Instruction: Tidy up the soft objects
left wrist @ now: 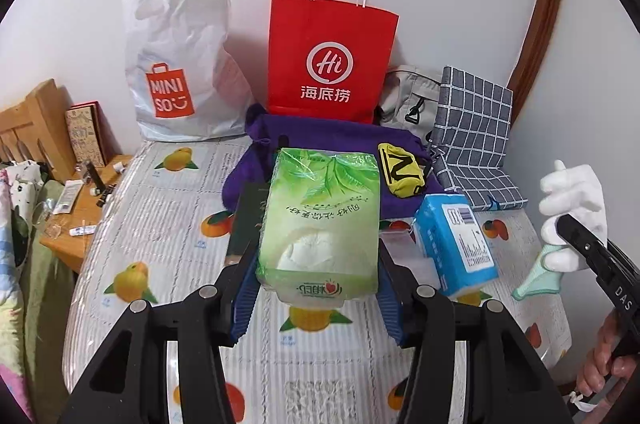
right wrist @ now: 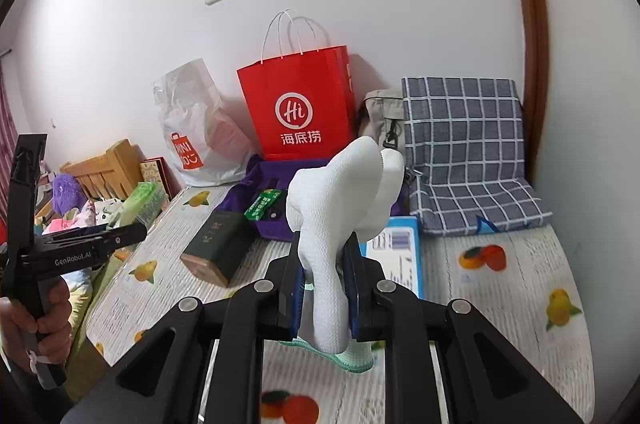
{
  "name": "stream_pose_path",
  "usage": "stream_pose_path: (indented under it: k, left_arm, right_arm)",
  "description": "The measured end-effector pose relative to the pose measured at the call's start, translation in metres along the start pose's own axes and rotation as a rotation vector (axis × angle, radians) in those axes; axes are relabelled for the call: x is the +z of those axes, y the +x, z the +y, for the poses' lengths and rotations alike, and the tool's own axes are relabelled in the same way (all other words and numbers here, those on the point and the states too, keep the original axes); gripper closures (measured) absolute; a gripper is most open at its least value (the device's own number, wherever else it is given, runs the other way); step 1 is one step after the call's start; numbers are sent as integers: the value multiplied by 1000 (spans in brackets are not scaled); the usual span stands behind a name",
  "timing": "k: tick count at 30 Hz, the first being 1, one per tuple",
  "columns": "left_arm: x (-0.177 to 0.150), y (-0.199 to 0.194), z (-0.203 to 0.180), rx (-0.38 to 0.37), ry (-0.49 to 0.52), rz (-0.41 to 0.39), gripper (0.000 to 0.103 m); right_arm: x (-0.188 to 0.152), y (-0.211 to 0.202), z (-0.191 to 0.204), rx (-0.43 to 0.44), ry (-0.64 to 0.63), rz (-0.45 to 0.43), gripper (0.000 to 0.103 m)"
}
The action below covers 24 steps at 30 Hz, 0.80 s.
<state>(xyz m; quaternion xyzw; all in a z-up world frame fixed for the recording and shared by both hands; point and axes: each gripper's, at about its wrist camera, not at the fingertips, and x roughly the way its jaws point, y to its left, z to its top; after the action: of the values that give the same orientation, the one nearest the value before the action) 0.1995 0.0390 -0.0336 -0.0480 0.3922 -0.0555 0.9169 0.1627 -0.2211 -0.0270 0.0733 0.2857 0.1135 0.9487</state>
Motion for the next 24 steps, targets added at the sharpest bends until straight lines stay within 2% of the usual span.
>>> stream_pose_path:
  k: [7, 12, 24]
  left_arm:
    - [25, 32, 0, 17, -3, 8, 53]
    - [38, 50, 0, 1, 9, 18, 53]
    - [72, 82, 10, 7, 8, 16, 53]
  right_arm:
    - [31, 42, 0, 15, -7, 10, 86]
    - [43, 75, 1, 38, 2, 35, 86]
    - [69, 118, -6, 28, -12, 58, 86]
